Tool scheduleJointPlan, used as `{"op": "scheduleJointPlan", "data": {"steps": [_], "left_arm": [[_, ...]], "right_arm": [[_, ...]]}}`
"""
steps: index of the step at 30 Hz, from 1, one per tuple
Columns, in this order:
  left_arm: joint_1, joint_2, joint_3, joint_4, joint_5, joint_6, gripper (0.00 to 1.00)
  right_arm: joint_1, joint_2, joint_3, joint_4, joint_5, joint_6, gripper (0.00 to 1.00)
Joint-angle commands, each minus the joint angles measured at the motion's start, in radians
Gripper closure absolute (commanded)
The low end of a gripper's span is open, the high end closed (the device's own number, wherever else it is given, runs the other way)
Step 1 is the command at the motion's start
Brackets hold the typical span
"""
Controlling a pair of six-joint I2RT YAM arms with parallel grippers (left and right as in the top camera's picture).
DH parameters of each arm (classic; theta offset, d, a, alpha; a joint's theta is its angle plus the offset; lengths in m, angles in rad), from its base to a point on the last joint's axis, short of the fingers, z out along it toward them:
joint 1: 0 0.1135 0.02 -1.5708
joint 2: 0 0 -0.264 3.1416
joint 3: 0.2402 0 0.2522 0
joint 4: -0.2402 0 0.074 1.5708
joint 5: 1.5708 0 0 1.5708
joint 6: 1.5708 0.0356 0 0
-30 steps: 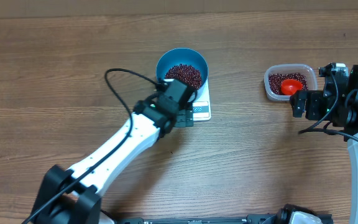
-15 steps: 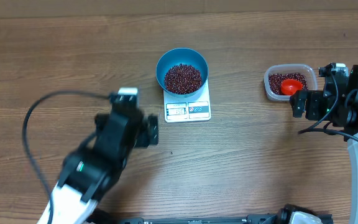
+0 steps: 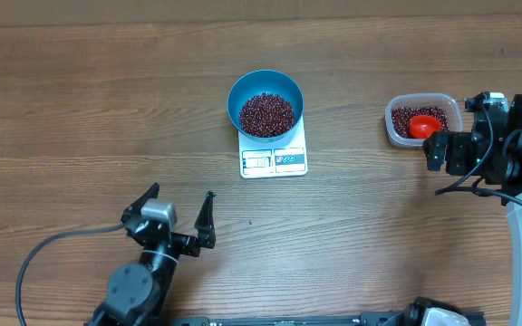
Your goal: Scoop item into bowl and weigh 150g on scale
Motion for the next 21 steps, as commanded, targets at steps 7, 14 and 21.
{"op": "scheduleJointPlan", "data": {"steps": [7,14,21], "left_arm": [[0.218,-0.165,-0.212,0.274,0.206,0.131,0.0],[0.336,-0.165,-0.268,0.315,0.278,0.13,0.0],[0.38,-0.165,-0.268,0.129,0.275,0.137,0.0]], "right_arm": [[0.005,0.002,0.026,0.004,0.002,-0.004,0.0],[0.005,0.002,0.026,0.004,0.002,-0.004,0.0],[0.005,0.002,0.026,0.004,0.002,-0.004,0.0]]}}
